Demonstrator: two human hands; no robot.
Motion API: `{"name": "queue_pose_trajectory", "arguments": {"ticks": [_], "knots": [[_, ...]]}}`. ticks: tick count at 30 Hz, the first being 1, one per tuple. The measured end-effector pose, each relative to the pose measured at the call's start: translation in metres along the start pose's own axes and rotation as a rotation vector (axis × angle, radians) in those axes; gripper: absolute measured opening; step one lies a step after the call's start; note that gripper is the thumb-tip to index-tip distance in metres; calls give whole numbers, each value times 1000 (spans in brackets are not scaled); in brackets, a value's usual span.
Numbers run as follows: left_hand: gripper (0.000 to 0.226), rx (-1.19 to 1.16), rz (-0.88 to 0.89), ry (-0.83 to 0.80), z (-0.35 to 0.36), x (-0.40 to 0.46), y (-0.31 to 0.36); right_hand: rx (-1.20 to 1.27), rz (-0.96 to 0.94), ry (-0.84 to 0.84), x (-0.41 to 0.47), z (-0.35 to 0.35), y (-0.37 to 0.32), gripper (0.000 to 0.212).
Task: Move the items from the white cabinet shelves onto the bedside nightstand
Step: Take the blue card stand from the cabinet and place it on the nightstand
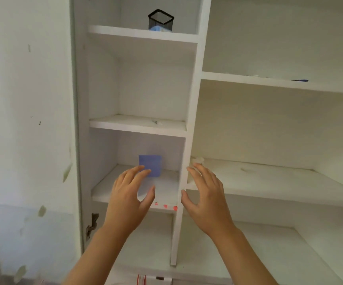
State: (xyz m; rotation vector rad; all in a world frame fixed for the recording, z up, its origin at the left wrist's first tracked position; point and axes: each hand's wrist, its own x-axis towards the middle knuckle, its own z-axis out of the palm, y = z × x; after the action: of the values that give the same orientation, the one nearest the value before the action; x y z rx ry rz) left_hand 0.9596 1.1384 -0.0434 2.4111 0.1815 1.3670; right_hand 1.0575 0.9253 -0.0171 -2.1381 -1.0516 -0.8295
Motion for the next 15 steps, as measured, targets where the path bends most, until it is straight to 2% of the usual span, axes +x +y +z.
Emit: {"name": "queue_pose_trajectory", "arguments": {"ticks": [15], "knots": [[57, 0, -76, -79, 86, 53, -111, 40, -77, -84, 64, 123, 17, 57]]}}
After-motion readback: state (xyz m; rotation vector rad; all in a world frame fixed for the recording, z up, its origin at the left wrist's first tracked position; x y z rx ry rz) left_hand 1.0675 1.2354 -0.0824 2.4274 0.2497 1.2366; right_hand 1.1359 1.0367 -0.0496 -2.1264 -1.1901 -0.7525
